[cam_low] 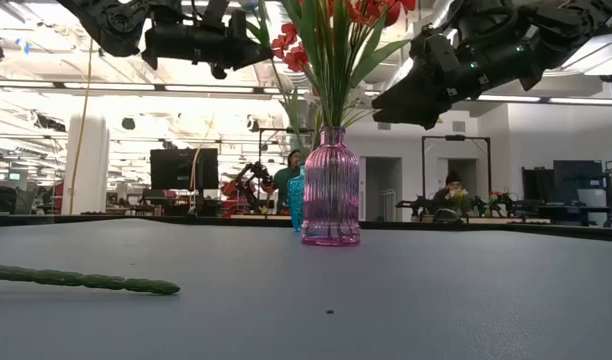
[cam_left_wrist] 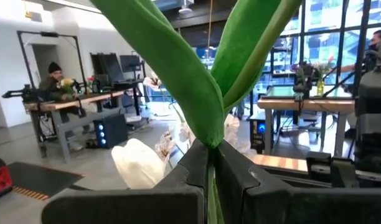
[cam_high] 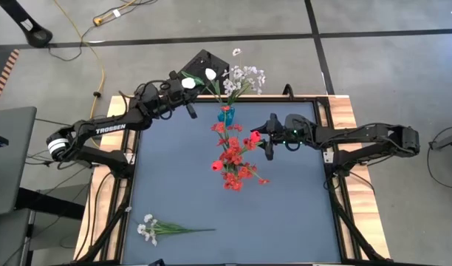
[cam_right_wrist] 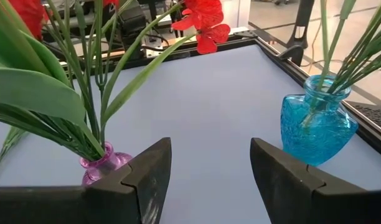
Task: Sort flowers into vase by color
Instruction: Put the white tulip into the blue vase, then put the white flowers into the blue vase
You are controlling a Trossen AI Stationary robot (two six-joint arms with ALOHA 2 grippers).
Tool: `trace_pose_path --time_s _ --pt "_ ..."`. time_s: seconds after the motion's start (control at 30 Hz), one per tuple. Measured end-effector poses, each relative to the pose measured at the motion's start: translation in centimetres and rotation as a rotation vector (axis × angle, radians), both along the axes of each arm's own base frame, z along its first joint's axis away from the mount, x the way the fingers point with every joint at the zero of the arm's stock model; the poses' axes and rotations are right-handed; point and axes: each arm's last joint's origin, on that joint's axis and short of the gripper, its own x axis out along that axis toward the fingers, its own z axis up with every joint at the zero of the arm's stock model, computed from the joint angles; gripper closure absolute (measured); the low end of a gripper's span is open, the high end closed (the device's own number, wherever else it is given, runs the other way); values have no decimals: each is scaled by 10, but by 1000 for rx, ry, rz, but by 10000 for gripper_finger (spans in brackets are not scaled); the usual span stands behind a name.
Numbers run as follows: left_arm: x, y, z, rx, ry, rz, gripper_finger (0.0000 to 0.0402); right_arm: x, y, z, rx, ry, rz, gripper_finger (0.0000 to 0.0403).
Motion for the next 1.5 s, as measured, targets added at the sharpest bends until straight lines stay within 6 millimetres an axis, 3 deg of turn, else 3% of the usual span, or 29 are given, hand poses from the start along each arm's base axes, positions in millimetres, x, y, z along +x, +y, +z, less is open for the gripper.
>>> trace_pose_path --time_s 0.17,0.47,0.63,0.9,1.13,1.5 --pt "3 1 -3 -3 5 7 401 0 0 0 0 0 0 159" --pt "19 12 -27 -59 49 22 402 1 4 -1 2 6 16 159" --pt "29 19 -28 -71 62 26 402 1 5 -1 2 8 22 159" --pt "55 34 -37 -173 230 5 397 1 5 -2 6 19 24 159" --pt "64 40 -44 -209 304 30 360 0 6 -5 10 53 28 159" --pt "65 24 -43 -147 419 5 260 0 7 -5 -16 56 42 159"
